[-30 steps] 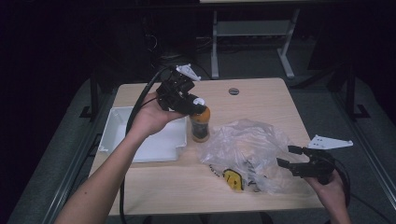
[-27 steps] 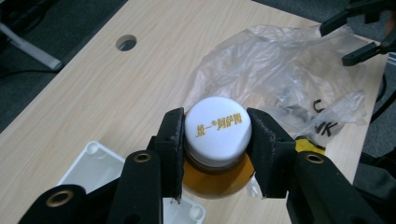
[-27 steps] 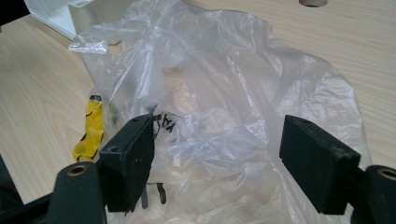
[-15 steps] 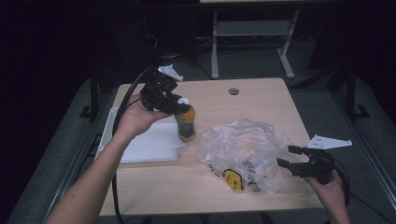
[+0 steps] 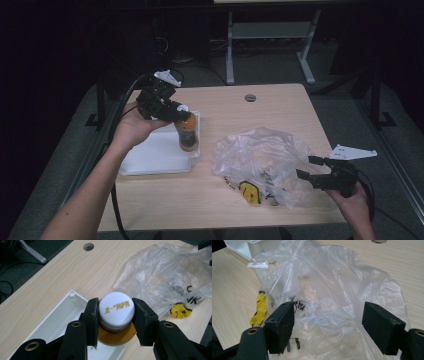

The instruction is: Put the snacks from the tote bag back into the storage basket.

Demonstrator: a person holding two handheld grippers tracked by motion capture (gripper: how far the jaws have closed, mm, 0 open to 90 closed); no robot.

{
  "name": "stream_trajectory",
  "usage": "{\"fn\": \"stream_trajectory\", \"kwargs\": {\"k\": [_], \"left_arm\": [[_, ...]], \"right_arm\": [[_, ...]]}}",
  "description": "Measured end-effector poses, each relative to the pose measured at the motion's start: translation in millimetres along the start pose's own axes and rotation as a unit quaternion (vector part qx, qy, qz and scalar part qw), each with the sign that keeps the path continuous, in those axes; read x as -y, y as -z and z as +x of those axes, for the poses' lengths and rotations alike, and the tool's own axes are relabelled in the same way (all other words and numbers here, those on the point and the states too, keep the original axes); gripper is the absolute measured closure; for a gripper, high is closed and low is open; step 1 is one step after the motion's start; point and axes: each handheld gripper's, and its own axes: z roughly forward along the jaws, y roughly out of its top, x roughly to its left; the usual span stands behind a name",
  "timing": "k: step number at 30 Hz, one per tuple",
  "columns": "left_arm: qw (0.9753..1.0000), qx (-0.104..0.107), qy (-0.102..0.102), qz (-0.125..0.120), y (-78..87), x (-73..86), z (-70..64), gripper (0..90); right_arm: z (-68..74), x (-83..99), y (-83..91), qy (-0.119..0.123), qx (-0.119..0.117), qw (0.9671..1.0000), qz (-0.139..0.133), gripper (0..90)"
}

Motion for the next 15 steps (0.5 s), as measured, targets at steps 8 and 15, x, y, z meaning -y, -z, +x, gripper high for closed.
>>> {"fn": "stream_trajectory", "kwargs": {"k": [8,15], "left_arm": [[0.9999,-0.007,0.009,0.002,0.7,7.1,5.6,59.1],[0.9998,-0.009,0.015,0.004,-2.8,10.4,7.6,59.2]], "right_arm": [[1.2,-0.8,-1.4,0.002,-0.002,1.0,0.002,25.2],[0.8,-0.8,-0.4,0.003,-0.001,1.0,0.0,25.0]]}}
